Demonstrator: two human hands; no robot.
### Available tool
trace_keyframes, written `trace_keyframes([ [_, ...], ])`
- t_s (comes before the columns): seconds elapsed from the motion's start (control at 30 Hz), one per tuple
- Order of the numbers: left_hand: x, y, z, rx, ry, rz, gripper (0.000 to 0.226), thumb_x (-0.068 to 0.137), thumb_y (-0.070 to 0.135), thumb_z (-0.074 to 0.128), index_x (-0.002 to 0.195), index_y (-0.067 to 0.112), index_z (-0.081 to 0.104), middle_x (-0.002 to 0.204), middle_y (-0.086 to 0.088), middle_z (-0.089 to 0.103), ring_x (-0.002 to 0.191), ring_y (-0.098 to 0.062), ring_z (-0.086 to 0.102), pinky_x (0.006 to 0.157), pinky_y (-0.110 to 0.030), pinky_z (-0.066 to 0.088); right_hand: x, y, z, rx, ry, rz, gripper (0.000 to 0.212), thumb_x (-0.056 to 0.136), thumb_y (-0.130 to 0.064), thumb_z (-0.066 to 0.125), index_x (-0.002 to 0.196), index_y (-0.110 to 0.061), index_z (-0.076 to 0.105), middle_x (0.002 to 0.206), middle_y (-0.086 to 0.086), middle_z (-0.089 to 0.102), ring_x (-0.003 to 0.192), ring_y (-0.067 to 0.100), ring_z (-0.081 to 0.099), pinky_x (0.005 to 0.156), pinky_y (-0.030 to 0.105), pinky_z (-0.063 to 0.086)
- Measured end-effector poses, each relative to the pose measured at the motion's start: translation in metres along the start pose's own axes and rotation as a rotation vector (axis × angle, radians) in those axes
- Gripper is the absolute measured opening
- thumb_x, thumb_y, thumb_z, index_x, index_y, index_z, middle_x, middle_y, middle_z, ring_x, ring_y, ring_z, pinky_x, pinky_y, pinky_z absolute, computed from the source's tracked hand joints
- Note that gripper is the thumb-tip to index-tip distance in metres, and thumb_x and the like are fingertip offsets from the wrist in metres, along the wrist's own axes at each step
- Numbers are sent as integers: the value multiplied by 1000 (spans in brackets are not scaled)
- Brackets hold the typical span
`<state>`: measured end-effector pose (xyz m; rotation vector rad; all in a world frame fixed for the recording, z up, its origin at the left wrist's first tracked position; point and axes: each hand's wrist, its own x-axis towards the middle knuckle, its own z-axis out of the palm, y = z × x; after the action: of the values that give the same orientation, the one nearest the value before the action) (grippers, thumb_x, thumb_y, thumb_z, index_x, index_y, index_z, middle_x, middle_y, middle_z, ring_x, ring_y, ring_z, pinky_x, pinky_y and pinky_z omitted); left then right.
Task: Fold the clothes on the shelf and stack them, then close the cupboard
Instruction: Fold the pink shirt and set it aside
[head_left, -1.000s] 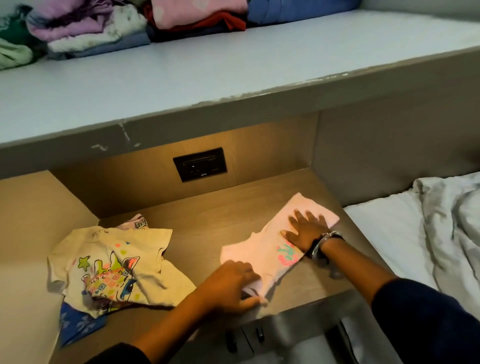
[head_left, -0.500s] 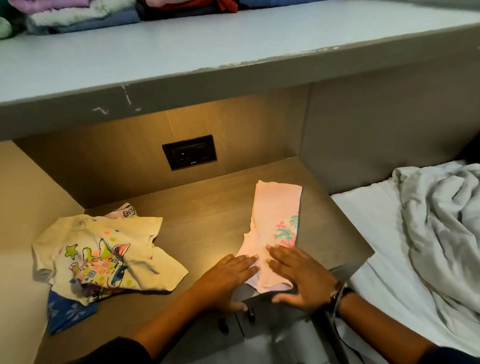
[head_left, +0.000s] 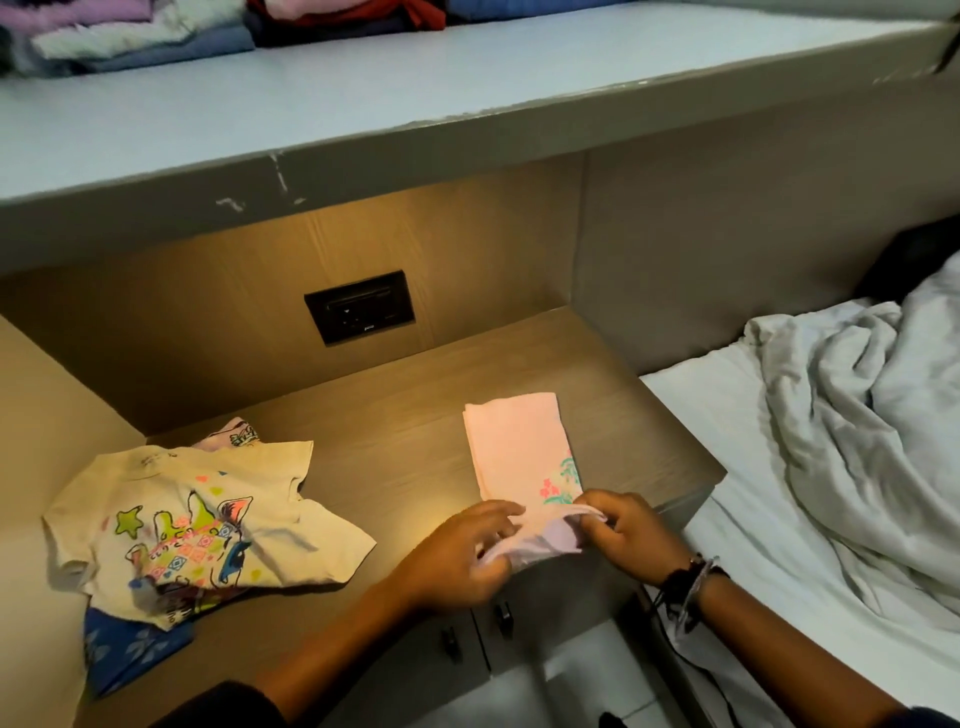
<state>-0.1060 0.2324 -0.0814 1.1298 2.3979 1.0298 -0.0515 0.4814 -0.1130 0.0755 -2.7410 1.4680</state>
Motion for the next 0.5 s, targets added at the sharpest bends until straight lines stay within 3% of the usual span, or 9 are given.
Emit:
trace_keyframes([
  [0.1,22,4,-27,-361,-20,-237,5,92,17,62,90,12,63,83,1,62,72,-5,55,66,-20,44,18,-9,-7,117,43,50,28,90,-23,62,63,-20,56,58,-11,55,54,3,47,56,24,40],
  [0.23,53,-14,-37,-678,102,-484,10,94,18,61,85,12,61,76,-7,63,71,-20,56,62,-27,44,53,-9,-11,149,84,167,29,90,-20,64,64,-17,51,60,-5,49,53,2,41,55,22,38],
  [0.33,72,-23,-30,-1027,244,-600,11,90,20,63,94,11,69,92,-9,72,91,-28,64,85,-41,50,76,3,-9,141,95,286,28,91,-30,61,69,-14,54,66,2,55,60,14,46,58,27,40],
  [0.4,79,-28,-26,-1220,265,-608,32,87,18,67,116,2,65,117,-17,69,111,-36,62,102,-50,46,84,12,-7,111,110,314,32,91,-33,59,73,-6,57,70,9,57,64,19,47,61,32,41],
  [0.5,81,-34,-19,-1279,287,-640,48,85,0,68,130,0,50,127,-21,64,115,-37,62,101,-50,49,93,19,-6,85,151,355,33,91,-36,57,77,-6,61,71,8,61,63,20,49,62,31,43],
])
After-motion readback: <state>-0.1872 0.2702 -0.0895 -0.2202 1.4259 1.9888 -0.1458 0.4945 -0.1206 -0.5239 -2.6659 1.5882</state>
